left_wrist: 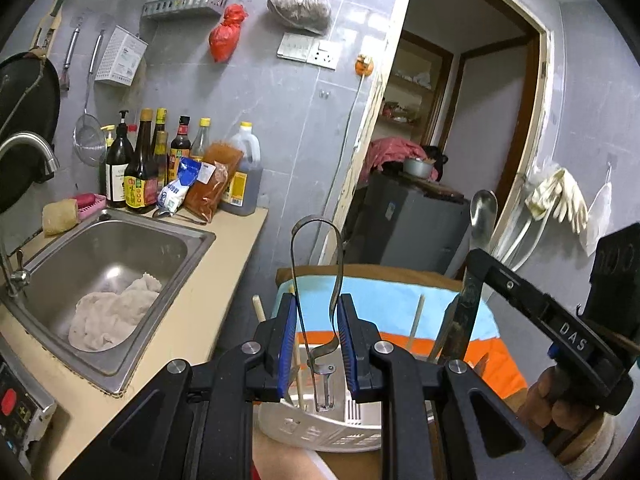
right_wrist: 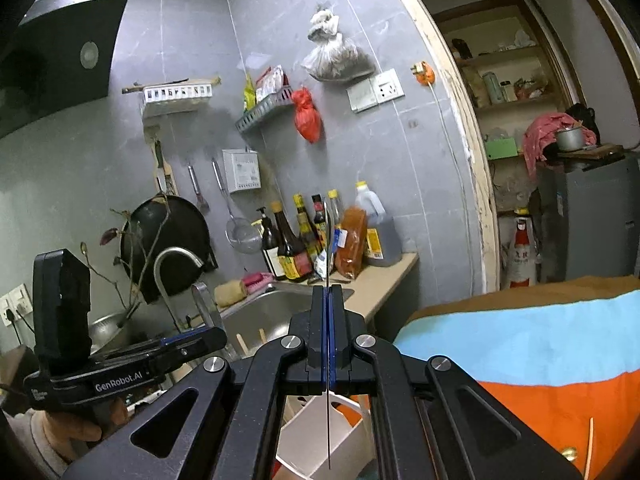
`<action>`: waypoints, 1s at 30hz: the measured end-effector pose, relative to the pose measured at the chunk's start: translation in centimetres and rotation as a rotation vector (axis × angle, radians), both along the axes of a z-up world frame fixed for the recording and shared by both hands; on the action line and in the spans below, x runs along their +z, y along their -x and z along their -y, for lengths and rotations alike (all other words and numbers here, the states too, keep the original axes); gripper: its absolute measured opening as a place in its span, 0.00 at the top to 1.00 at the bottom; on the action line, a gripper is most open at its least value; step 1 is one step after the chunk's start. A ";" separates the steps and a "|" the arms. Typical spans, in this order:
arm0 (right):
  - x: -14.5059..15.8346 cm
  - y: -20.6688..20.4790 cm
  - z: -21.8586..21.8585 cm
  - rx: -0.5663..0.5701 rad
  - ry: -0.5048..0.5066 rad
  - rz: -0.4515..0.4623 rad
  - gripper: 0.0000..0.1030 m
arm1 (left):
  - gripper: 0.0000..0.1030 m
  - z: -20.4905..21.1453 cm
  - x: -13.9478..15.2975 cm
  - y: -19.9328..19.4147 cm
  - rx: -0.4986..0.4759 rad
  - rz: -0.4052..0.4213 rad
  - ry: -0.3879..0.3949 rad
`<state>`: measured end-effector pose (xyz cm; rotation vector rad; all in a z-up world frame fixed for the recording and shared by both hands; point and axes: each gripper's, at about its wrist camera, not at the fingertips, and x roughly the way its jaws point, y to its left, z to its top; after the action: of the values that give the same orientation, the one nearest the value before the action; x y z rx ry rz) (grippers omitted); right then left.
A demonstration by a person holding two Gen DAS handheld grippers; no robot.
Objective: Organize utensils
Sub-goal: 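Lift the tongs and knife and carry them over the white holder, then lower the tongs and knife into the holder and open both tools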
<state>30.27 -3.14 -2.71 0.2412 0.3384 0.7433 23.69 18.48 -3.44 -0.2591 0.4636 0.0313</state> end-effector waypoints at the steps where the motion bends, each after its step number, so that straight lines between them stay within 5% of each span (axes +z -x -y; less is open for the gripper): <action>1: -0.2 -0.1 -0.1 -0.003 0.006 -0.002 0.99 | 0.81 0.1 -0.1 -0.1 0.001 -0.005 -0.007; 13: -2.1 -0.4 -0.8 -0.010 0.089 -0.054 0.99 | 0.81 0.8 -2.4 -0.9 -0.027 -0.090 -0.012; 20: -2.8 -0.9 -0.8 -0.006 0.113 -0.106 0.99 | 0.79 0.1 -2.9 -0.3 -0.037 -0.077 0.073; 27: -3.5 -0.8 -0.3 0.004 0.084 -0.136 0.93 | 0.52 -0.3 -2.3 0.2 -0.022 -0.035 0.113; 30: -3.2 -0.5 0.3 0.008 0.050 -0.133 0.87 | 0.49 -0.4 -1.6 0.6 -0.011 -0.007 0.124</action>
<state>30.81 -3.46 -5.93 0.2429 0.4842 0.7275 23.14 18.88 -5.08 -0.3785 0.4743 -0.0077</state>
